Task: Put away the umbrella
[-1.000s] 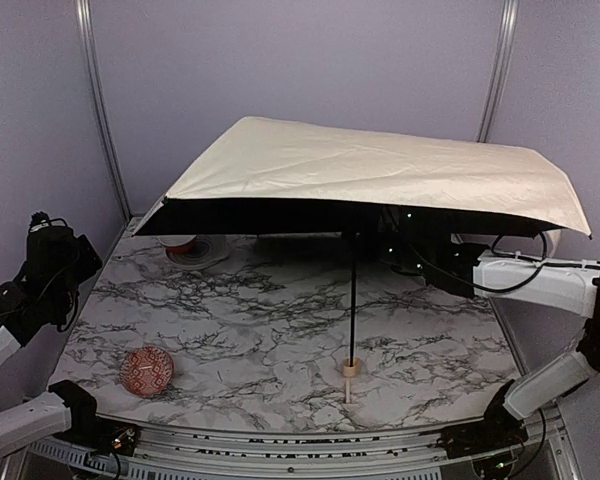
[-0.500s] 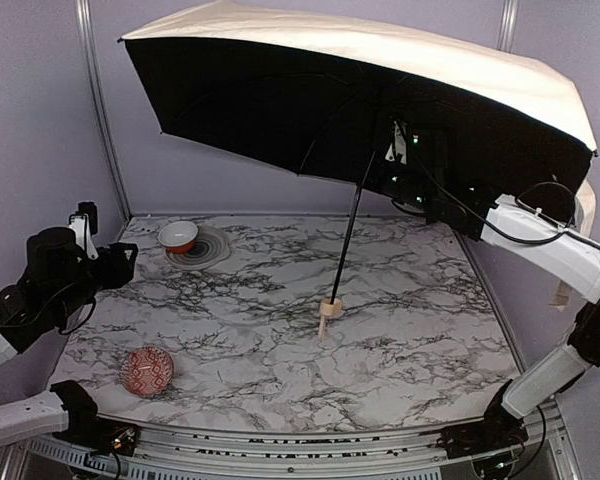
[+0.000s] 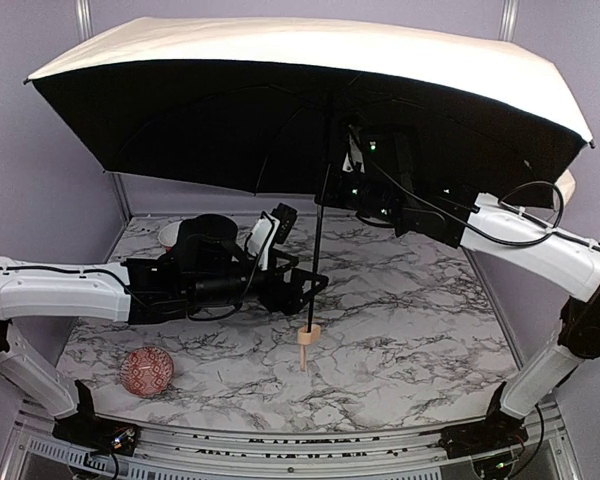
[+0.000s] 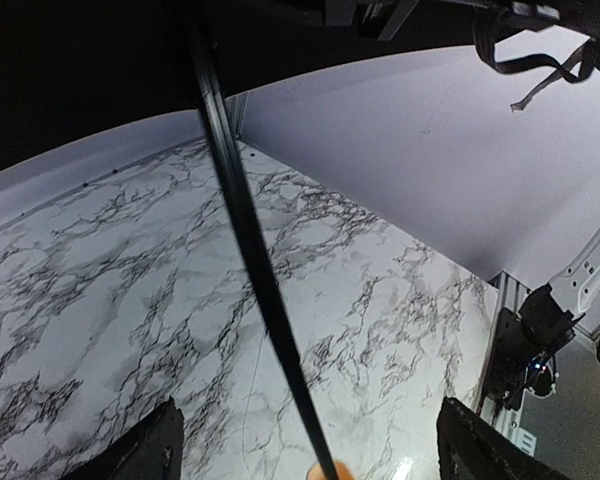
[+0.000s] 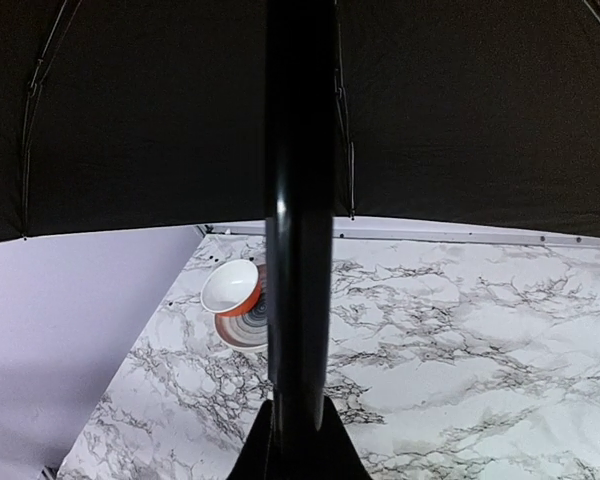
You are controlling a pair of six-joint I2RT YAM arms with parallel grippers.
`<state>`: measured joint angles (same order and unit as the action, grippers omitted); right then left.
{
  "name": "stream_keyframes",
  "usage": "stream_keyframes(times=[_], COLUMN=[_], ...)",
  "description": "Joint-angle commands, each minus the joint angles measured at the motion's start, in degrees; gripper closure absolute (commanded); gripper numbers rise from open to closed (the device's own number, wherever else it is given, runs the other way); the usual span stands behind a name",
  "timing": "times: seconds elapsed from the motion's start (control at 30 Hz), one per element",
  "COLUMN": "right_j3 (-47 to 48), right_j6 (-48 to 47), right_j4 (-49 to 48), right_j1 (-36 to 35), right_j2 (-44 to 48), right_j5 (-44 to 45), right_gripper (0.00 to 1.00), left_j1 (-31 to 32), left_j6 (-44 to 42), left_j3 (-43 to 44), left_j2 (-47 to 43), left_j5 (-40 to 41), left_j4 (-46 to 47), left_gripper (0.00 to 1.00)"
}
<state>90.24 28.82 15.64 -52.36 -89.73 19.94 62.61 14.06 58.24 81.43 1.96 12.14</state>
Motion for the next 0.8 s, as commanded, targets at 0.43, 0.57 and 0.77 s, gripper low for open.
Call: stream_keyframes(times=[0.43, 0.57, 0.77], right_j3=[2.2, 1.7, 0.5], right_j6=[2.8, 3.3, 2.5], right_j4=[-2.6, -2.8, -3.7], right_j1=[-3.0, -2.9, -2.9], right_j2=[0.3, 0.4, 1.4], right_j5=[5.7, 5.6, 5.0], right_gripper=[1.0, 1.0, 1.0], left_j1=[0.9, 0.8, 0.8], left_j6=[4.3, 5.9, 7.6], left_j3=[3.7, 3.8, 3.7], left_j2=[10.1, 11.5, 12.1], left_j5=[11.9, 9.2, 9.2], left_j4=[11.7, 13.1, 13.9], left_gripper=[0.89, 0.93, 1.0])
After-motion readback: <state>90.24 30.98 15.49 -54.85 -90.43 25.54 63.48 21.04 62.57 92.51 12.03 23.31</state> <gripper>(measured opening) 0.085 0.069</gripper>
